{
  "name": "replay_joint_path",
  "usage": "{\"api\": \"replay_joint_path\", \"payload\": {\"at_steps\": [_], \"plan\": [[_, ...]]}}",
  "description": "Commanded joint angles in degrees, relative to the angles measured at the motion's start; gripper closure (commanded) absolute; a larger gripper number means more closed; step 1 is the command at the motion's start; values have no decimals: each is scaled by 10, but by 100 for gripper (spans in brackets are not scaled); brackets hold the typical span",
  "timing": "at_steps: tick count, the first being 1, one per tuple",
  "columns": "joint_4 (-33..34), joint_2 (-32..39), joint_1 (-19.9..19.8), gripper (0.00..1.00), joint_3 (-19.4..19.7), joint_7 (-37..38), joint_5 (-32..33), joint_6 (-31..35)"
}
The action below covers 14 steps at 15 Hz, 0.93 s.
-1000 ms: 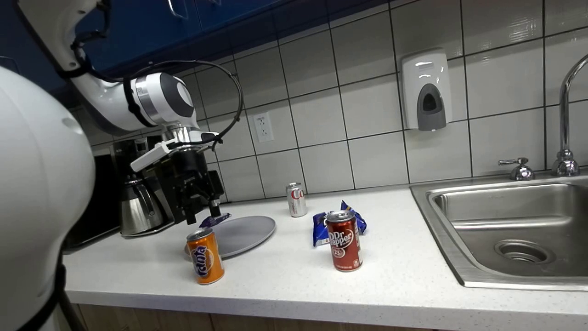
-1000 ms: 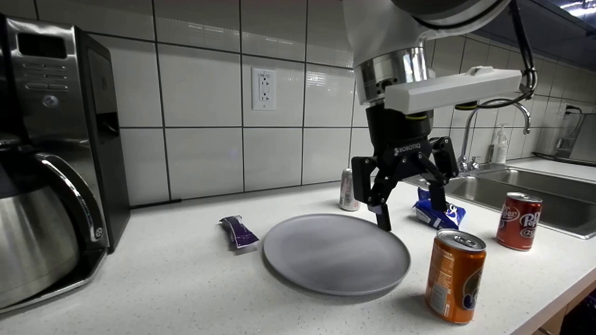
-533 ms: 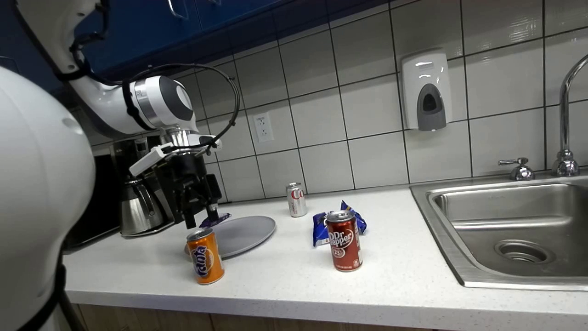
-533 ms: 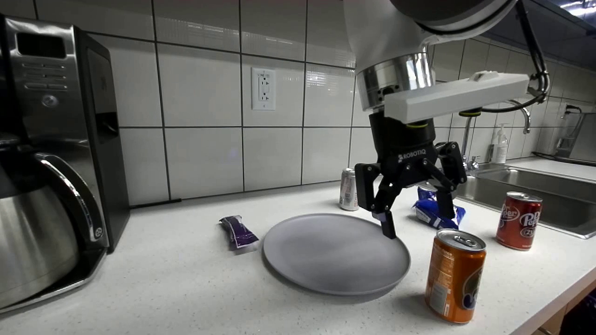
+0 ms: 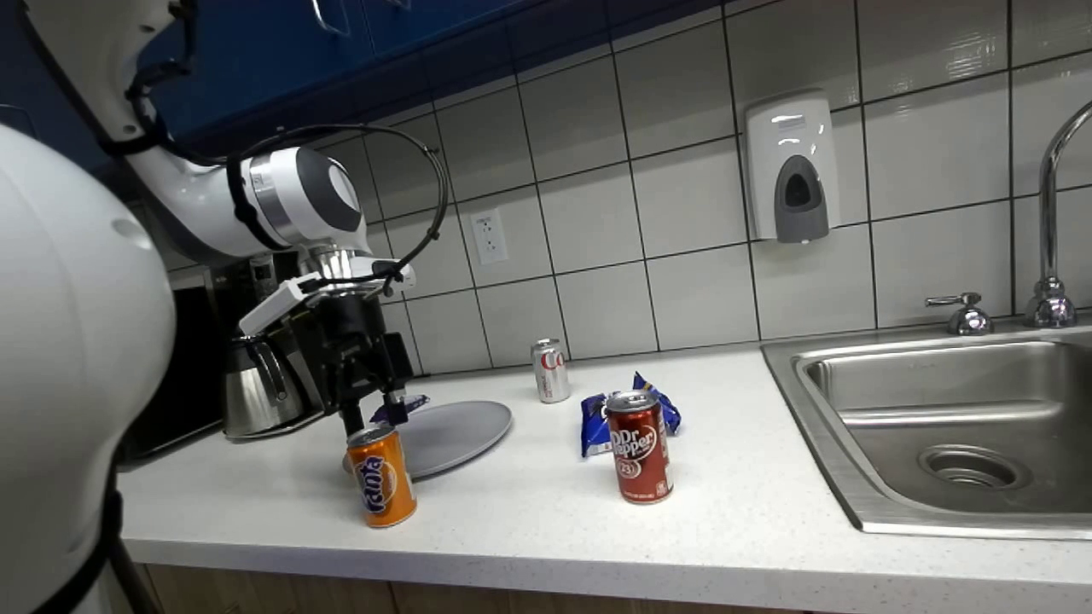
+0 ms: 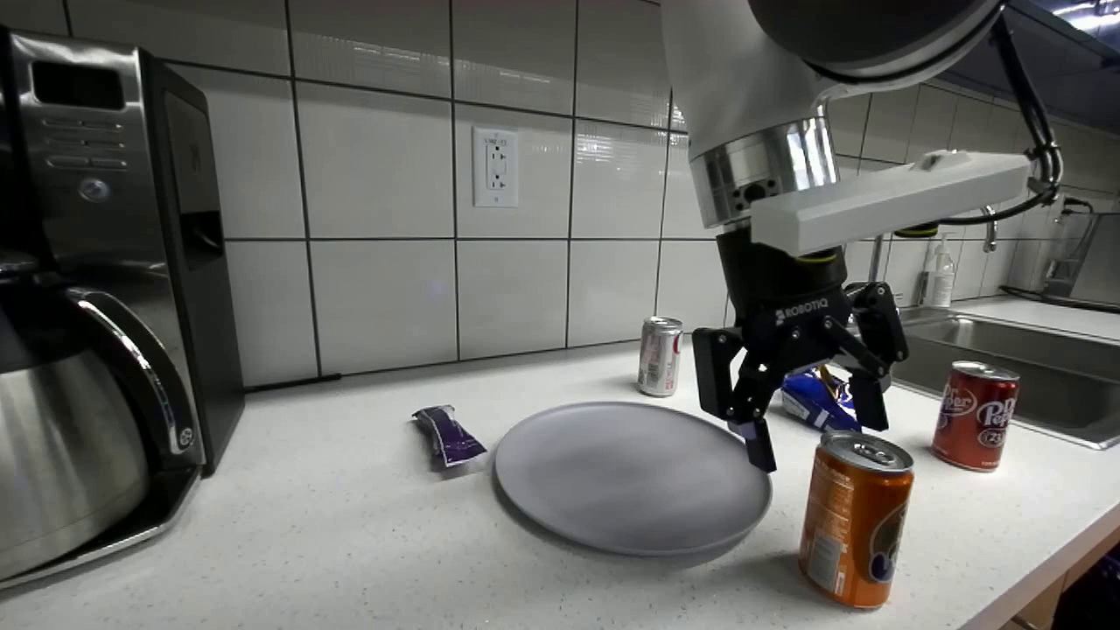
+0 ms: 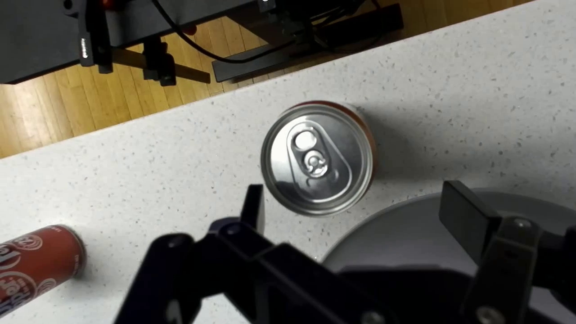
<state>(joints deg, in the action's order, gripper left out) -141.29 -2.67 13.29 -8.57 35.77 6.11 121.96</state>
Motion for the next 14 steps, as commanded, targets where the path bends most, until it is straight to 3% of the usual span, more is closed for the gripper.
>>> {"api": "replay_joint_path", "payload": {"at_steps": [1,14], "plan": [[-27,-36,-17,0,-8,8,8,0],[-80,-46,-17,0,-12,8,-34,78]]}}
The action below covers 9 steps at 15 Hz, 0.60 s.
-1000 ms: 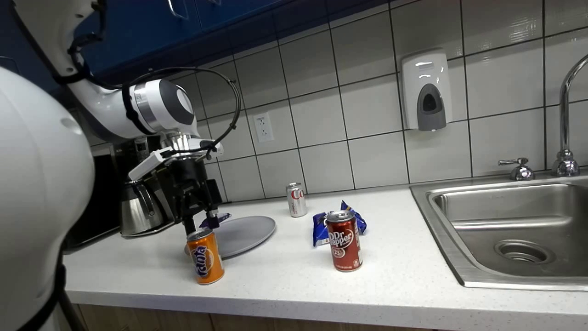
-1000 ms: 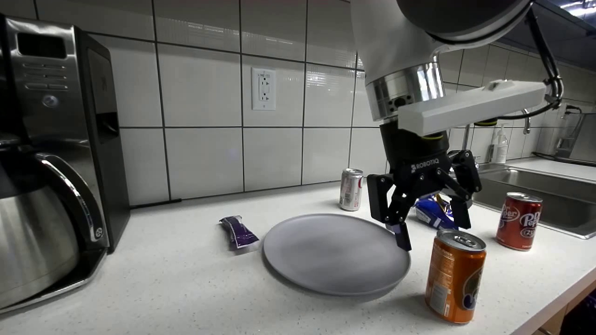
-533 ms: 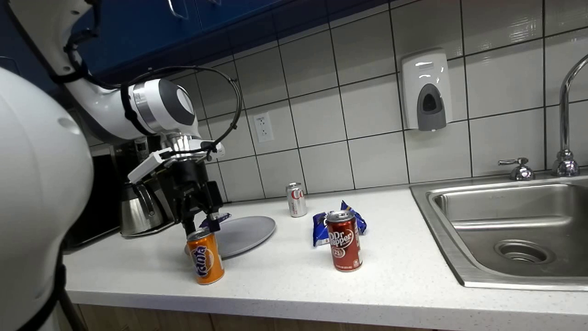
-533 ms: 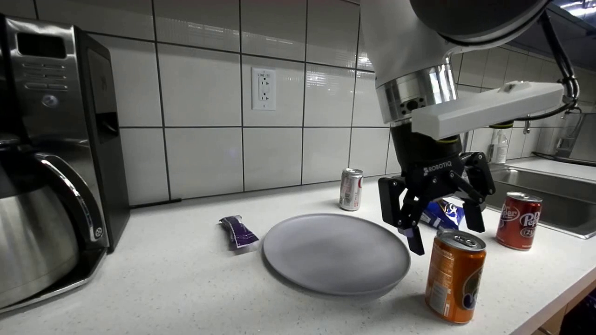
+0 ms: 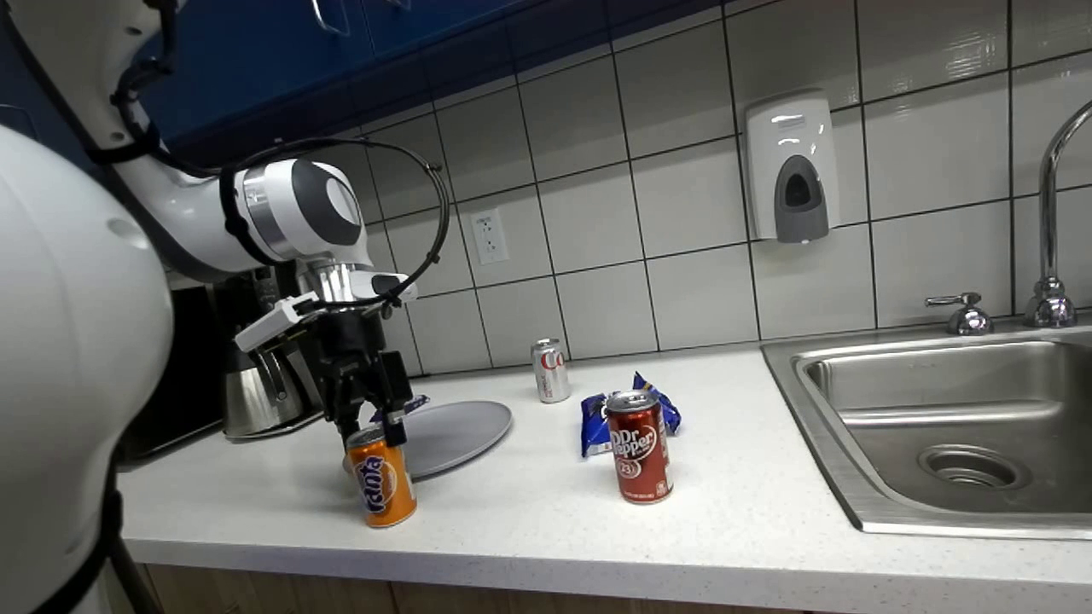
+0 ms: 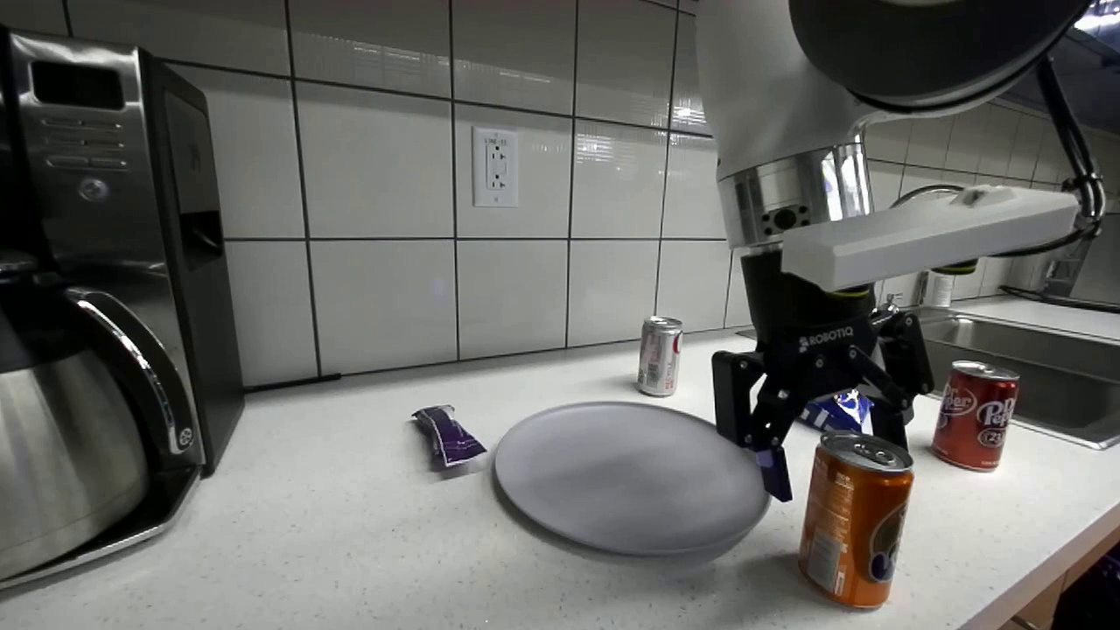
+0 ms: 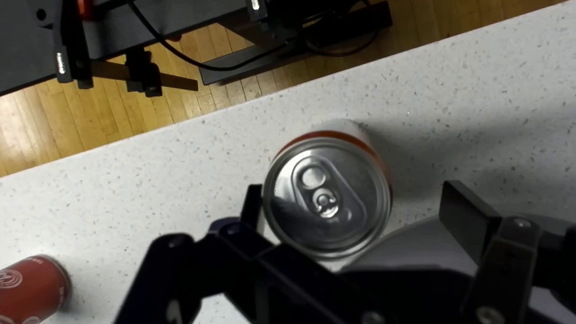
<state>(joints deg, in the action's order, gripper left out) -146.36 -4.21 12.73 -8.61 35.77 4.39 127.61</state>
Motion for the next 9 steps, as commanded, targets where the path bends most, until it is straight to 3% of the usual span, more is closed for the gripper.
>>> {"api": "replay_joint_path", "payload": {"at_steps": [1,8,9], "plan": [[-33,-34,-11,0,-12,10,-19,24],[-57,-53,-13,0,-13,14,-38,40],[-59,-55,-14,17,-13,14,-38,41]]}}
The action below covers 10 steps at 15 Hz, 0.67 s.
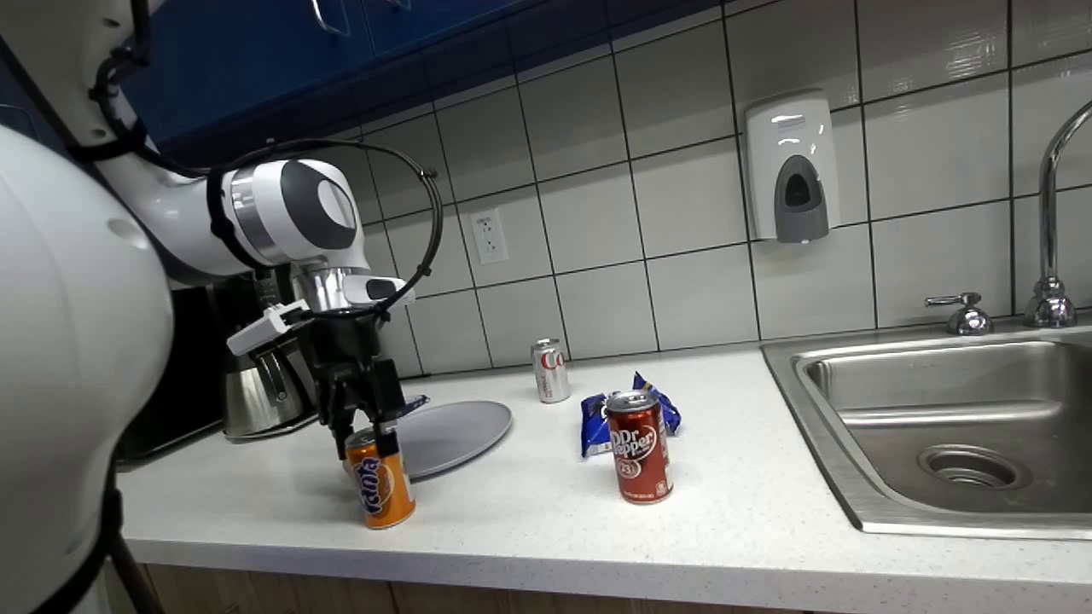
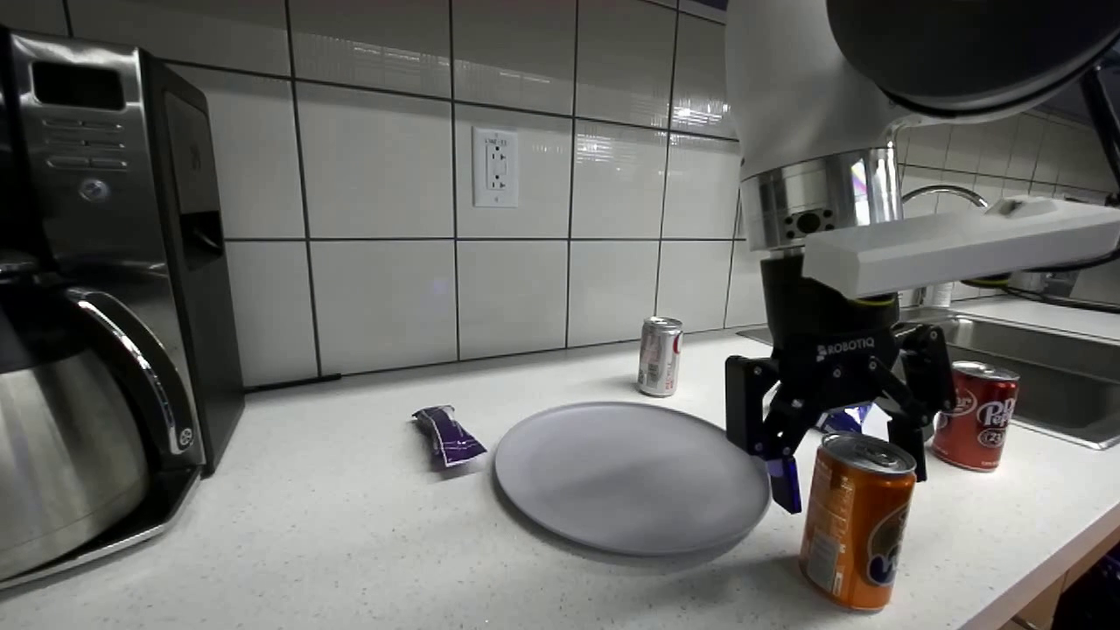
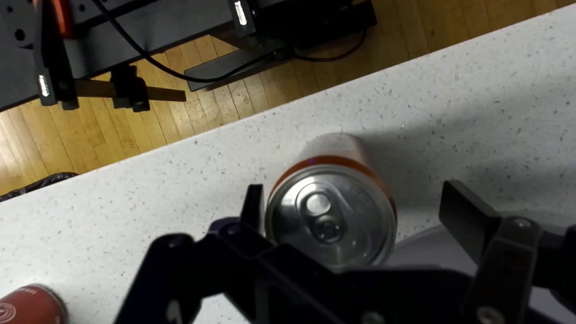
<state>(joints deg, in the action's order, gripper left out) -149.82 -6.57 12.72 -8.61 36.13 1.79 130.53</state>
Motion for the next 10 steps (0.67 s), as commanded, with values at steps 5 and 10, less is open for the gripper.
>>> {"api": "replay_joint_path", "payload": {"at_steps": [5,10], "plan": [[-28,-38,-15,58,-15,14,-10,12],[-22,-47,-12,61,-20,15,-10,4]]}}
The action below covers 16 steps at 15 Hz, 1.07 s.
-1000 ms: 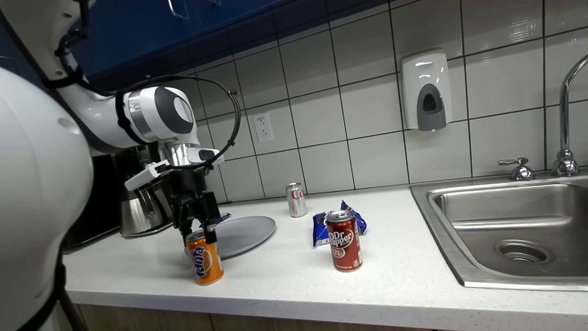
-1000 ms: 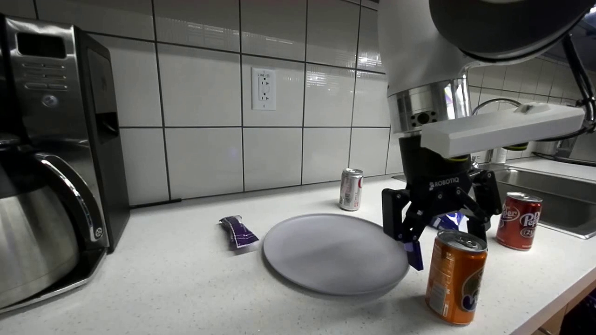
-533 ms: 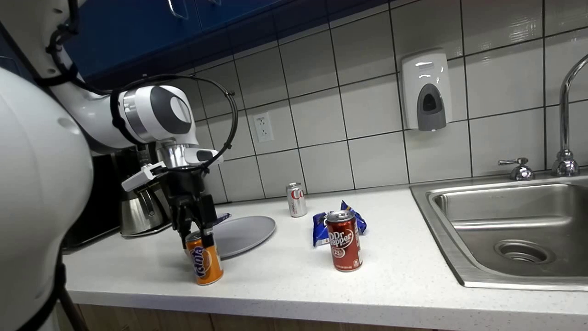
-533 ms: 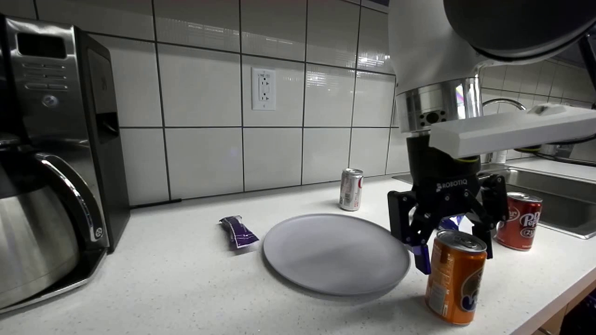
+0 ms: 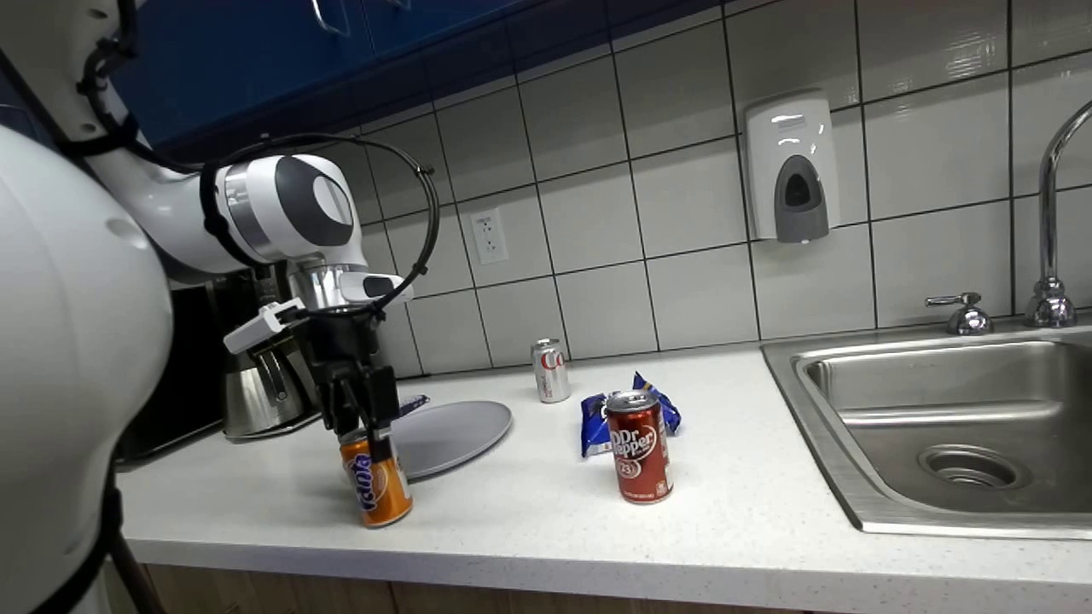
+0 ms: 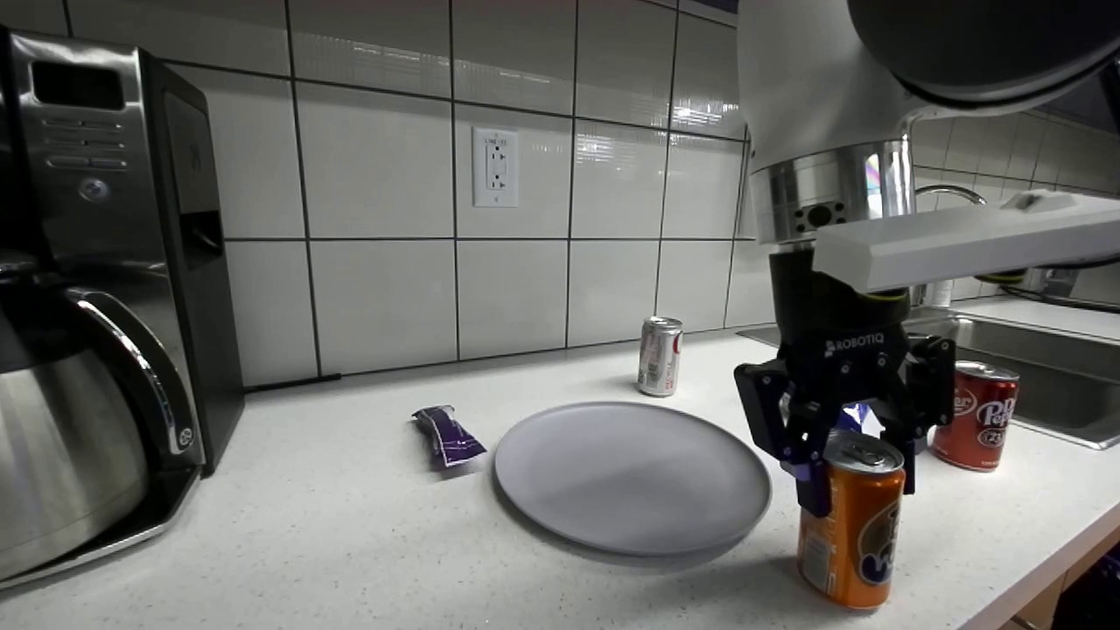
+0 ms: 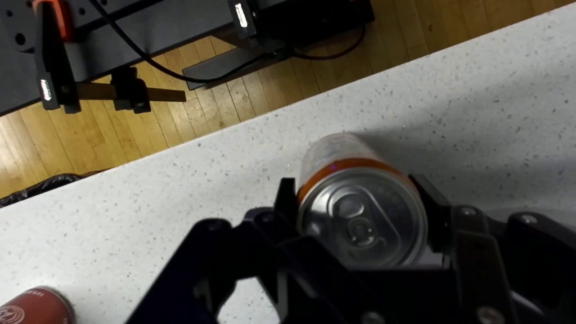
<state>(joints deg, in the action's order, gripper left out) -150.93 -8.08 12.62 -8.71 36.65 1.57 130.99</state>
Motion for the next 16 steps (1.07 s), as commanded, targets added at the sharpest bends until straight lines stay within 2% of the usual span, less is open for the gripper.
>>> {"api": "replay_joint_path", "payload": {"at_steps": [1,8,16], "plan": [[-8,-34,-9,61,-22,11,-7,-4],[5,-54,-9,61,-41,19,-3,-19],[87,-12,-17,61,-47,13,26,-34]]}}
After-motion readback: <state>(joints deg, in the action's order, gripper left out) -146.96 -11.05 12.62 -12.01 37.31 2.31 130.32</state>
